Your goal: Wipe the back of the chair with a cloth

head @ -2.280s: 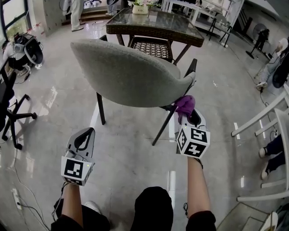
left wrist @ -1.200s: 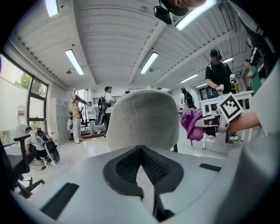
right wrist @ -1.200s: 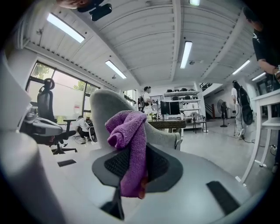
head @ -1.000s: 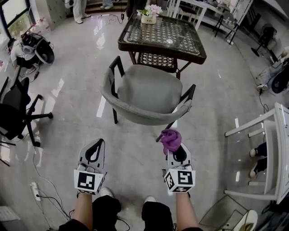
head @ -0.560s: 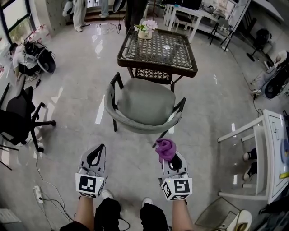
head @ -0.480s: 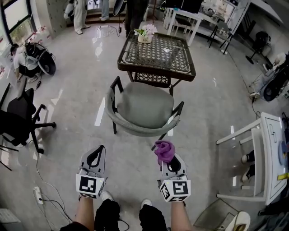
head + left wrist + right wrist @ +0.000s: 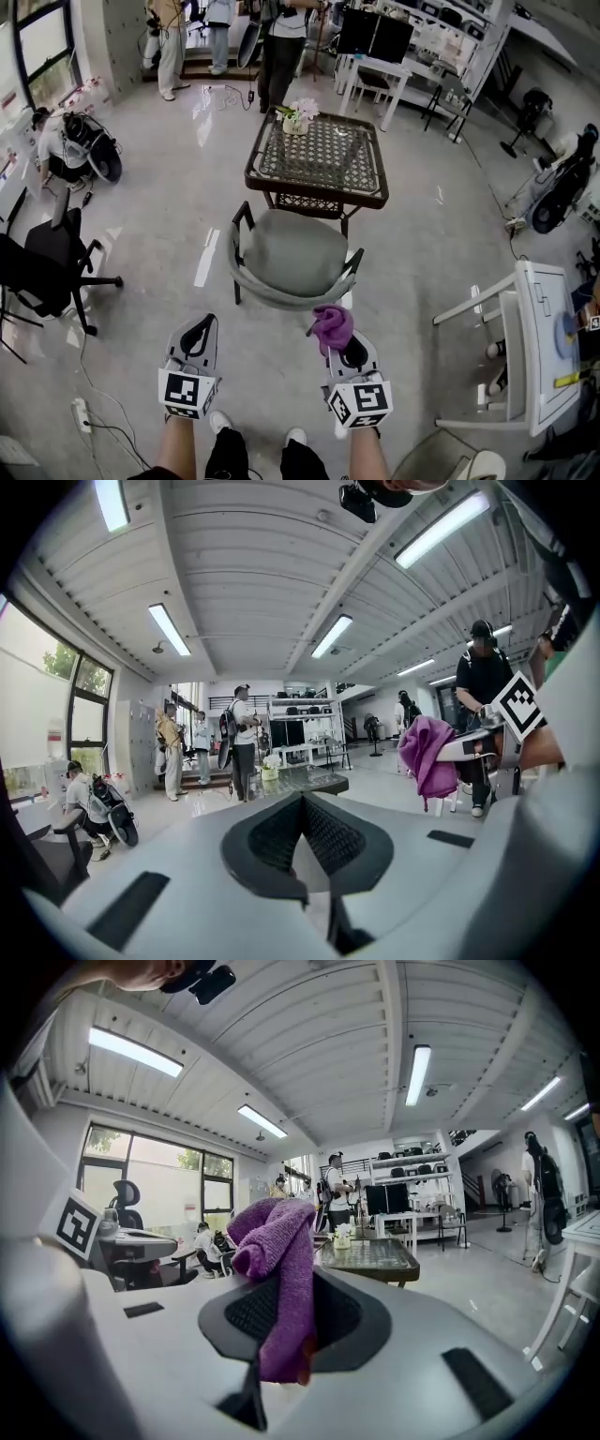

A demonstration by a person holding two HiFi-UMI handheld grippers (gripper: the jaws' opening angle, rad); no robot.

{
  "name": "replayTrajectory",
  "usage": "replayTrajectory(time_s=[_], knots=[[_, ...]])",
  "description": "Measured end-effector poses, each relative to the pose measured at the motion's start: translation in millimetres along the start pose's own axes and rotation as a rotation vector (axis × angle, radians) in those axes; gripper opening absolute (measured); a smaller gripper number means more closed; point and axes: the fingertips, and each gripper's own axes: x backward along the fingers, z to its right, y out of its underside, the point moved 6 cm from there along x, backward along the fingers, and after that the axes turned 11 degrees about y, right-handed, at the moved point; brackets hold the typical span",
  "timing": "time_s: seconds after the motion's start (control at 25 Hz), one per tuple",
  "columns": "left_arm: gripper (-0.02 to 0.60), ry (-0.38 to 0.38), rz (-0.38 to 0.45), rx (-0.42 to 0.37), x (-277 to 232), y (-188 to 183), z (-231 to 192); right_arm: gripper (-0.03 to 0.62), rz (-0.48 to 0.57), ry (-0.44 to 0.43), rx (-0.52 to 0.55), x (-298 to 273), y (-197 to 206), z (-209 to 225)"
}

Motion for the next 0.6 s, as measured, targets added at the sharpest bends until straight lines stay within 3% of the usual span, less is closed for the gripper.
replayTrajectory(time_s=[0.6], knots=[[0.009,0.023,0.046,0.002,27,-109,-1,0.086,0.009,0.112,-0.008,41,-103,6]])
